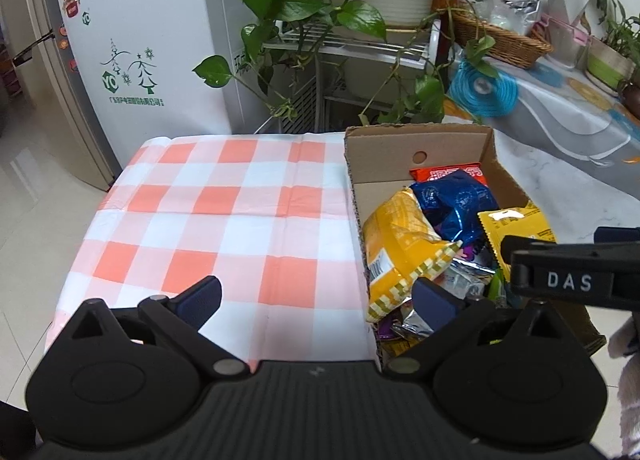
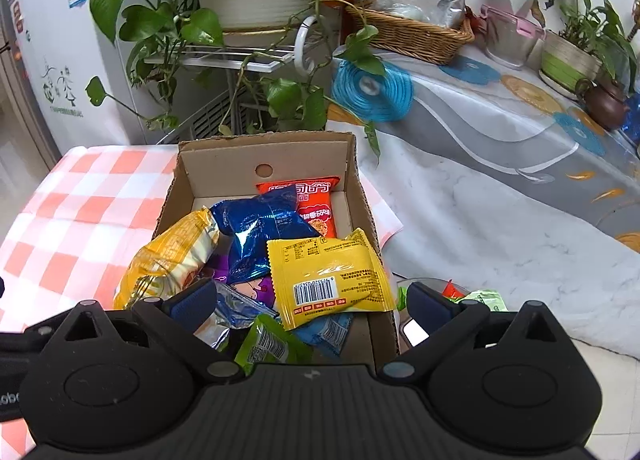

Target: Organize snacks

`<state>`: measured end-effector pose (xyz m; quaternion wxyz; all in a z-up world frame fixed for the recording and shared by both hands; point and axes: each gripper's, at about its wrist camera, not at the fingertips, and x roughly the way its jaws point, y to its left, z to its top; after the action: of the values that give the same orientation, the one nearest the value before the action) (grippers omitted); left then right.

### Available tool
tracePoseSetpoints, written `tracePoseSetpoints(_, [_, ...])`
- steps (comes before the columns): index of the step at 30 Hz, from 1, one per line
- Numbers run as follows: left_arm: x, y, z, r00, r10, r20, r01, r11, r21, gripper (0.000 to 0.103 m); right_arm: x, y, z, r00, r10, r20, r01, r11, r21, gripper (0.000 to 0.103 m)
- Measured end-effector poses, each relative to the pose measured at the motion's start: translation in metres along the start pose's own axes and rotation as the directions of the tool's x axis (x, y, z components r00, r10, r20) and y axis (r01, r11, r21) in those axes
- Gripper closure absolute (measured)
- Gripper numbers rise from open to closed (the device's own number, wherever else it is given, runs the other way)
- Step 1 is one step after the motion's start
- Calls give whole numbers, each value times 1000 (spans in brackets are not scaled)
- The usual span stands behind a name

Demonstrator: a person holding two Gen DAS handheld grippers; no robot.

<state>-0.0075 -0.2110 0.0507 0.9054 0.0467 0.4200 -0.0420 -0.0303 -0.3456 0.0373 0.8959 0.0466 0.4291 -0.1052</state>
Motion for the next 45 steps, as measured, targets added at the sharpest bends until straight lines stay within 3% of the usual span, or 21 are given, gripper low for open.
tracePoseSetpoints(25, [6, -10, 4, 998, 54, -22, -53, 998, 39, 2, 3, 2, -2, 999, -37, -30, 36, 999, -35, 0])
tracePoseSetpoints(45, [9, -10, 6, 998, 53, -19, -51, 997, 55, 3, 5, 3, -1, 998, -64, -26, 63, 997, -36, 0])
